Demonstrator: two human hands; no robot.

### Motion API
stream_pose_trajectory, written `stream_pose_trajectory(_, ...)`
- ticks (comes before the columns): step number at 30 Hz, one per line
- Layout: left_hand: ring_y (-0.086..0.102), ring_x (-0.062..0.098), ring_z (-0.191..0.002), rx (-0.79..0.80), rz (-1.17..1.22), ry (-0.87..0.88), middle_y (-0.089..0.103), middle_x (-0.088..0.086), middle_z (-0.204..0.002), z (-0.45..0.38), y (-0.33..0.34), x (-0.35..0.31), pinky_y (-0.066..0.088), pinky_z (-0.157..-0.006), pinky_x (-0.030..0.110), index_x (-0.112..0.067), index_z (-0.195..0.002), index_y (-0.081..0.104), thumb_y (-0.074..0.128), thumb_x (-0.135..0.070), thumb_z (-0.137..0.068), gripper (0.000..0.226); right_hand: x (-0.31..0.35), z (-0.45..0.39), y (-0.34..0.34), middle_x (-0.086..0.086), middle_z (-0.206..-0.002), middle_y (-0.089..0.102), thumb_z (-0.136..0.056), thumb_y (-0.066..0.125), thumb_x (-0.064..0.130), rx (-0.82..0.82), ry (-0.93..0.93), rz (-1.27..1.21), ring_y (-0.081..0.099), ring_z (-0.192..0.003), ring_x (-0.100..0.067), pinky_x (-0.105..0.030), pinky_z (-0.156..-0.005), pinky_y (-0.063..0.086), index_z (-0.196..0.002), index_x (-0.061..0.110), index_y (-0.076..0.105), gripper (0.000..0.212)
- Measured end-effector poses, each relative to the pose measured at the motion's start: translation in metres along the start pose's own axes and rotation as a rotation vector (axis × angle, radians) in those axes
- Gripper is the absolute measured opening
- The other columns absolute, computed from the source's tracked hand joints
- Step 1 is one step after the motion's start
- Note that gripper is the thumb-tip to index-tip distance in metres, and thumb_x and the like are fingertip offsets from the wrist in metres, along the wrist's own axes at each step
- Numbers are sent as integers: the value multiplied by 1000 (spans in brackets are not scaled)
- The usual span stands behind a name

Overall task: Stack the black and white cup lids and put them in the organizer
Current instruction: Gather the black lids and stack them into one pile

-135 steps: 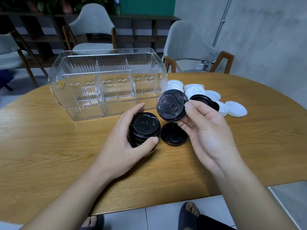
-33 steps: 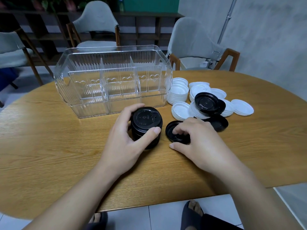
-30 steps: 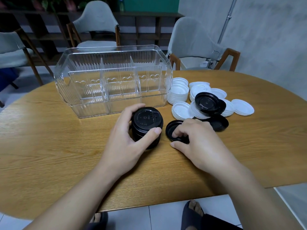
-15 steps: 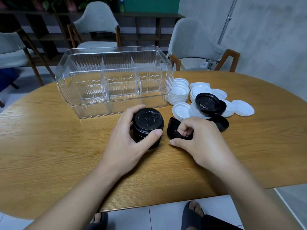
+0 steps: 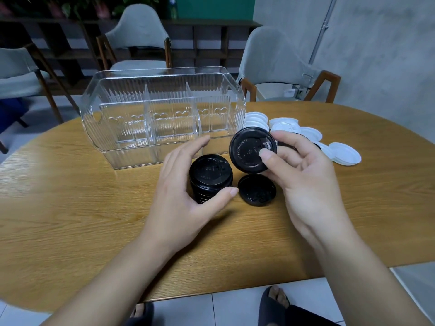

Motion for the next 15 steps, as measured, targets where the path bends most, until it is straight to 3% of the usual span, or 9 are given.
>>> stream_pose_trajectory(3, 48, 19, -153, -56, -75, 108, 58, -5, -157, -3, -2, -6, 37, -127, 56, -17, -159, 55, 92, -49, -87, 87, 1, 2, 10, -14, -117, 82, -101, 77, 10, 24, -19, -55, 79, -114, -34, -58, -113, 56, -137, 17, 69, 38)
stream_pose_trajectory(8, 49, 23, -151, -81, -53, 130, 59, -6, -155, -5, -2, -6, 39, -125, 57, -17, -158, 56, 94, -48, -86, 87, 0, 8, 25, -11, -116, 83, -101, 77, 14, 63, -45, -40, 79, -115, -28, -54, -114, 55, -137, 20, 72, 37)
stream_pose_trajectory(12, 53, 18, -142, -97, -35, 119, 62, -11, -149, -5, -3, -10, 41, -122, 40, -19, -156, 59, 92, -48, -87, 82, 2, 13, 35, -8, -107, 85, -98, 78, 5, 97, -63, -52, 82, -98, -17, -28, -90, 62, -131, 11, 74, 34)
stream_pose_trajectory(15, 53, 18, -139, -105, -15, 93, 63, -14, -146, -6, -7, -10, 36, -118, 25, -21, -153, 62, 91, -48, -86, 78, 2, 15, 39, -6, -106, 85, -95, 82, 9, 120, -98, 14, 82, -97, -19, -30, -91, 63, -130, 12, 74, 36)
Point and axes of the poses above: each hand's wrist, its own z-axis away from the middle knuckle, its own y-axis out of the palm, x = y × z, the point moved 5 cm from there along -z, towards the middle knuckle
